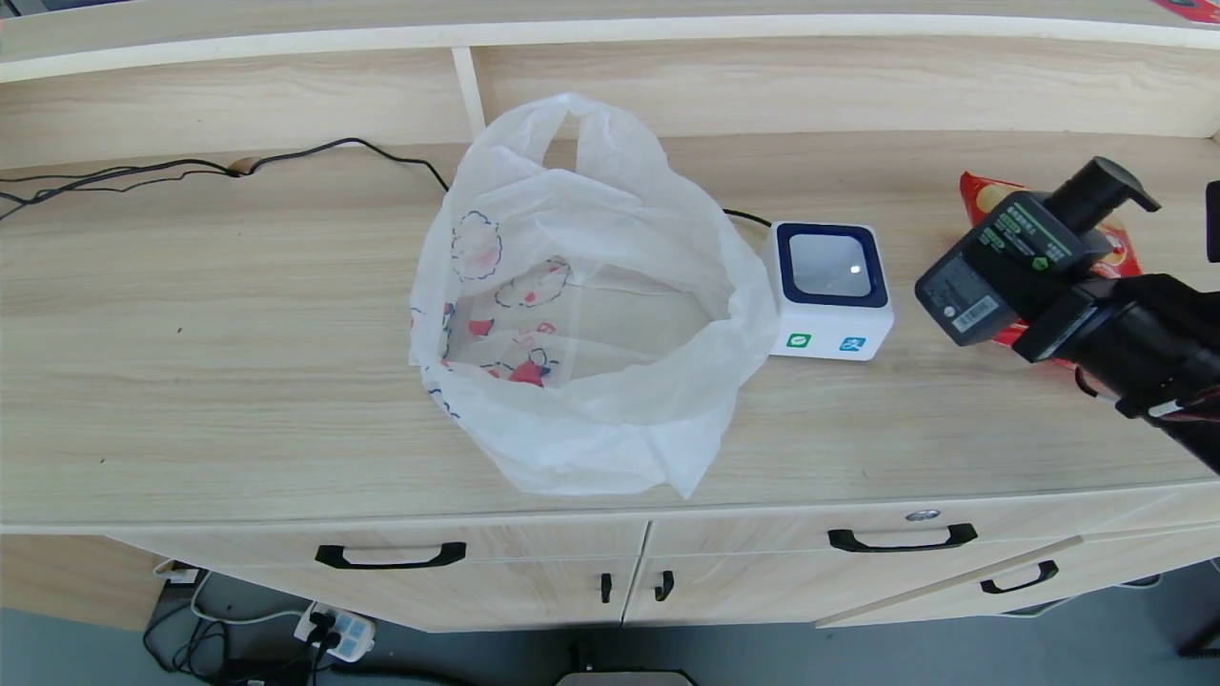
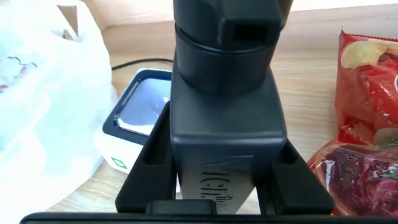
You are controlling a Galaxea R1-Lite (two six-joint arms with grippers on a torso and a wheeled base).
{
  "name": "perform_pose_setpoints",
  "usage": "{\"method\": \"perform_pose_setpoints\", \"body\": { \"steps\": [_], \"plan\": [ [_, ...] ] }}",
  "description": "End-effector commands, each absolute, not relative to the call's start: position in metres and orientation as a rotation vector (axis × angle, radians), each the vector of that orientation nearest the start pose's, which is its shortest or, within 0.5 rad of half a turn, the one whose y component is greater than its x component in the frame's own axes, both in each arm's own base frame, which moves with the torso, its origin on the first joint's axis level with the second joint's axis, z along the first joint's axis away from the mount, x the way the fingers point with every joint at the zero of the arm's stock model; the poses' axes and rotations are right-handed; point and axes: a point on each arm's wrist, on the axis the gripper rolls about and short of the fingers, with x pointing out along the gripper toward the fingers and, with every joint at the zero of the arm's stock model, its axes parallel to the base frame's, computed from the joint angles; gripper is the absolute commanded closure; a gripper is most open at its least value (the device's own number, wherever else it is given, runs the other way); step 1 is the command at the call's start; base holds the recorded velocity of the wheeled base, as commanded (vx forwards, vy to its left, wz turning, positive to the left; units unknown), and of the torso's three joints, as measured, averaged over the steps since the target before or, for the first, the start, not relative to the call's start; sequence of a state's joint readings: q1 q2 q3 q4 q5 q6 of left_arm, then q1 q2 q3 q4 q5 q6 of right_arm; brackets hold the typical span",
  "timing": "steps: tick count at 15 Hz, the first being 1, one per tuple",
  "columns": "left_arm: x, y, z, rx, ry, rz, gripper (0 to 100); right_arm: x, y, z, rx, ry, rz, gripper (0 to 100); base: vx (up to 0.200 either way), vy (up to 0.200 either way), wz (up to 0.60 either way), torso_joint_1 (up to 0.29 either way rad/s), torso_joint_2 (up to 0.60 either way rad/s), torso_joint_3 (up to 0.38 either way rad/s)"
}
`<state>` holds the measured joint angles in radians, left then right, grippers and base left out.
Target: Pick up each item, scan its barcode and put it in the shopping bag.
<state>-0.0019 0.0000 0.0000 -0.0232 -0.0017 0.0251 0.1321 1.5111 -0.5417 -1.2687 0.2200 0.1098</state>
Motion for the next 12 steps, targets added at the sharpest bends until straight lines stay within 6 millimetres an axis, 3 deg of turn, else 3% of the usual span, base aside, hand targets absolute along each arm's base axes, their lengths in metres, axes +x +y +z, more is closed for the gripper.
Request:
{"method": "perform_pose_setpoints", "body": {
  "steps": [1, 5, 8, 12],
  "plan": [
    [-0.023, 0.0, 0.078, 0.025, -0.022, -0.003, 0, 0.197, 0.041, 0.242, 0.193, -0.335, 0.431, 100, 0.0, 0.0, 0.0, 0.0, 0.0, 0.0],
    [-0.023, 0.0, 0.078, 0.025, -0.022, -0.004, 0, 0.161, 0.065, 0.24, 0.353, -0.297, 0.648, 100, 0.0, 0.0, 0.0, 0.0, 0.0, 0.0],
    [-0.023, 0.0, 0.078, 0.023, -0.02, -0.003, 0, 0.152, 0.081, 0.24, 0.368, -0.282, 0.749, 100, 0.0, 0.0, 0.0, 0.0, 0.0, 0.0],
    [-0.023, 0.0, 0.078, 0.021, -0.02, -0.003, 0, 0.149, 0.083, 0.23, 0.378, -0.237, 0.768, 100, 0.0, 0.0, 0.0, 0.0, 0.0, 0.0]
  ]
}}
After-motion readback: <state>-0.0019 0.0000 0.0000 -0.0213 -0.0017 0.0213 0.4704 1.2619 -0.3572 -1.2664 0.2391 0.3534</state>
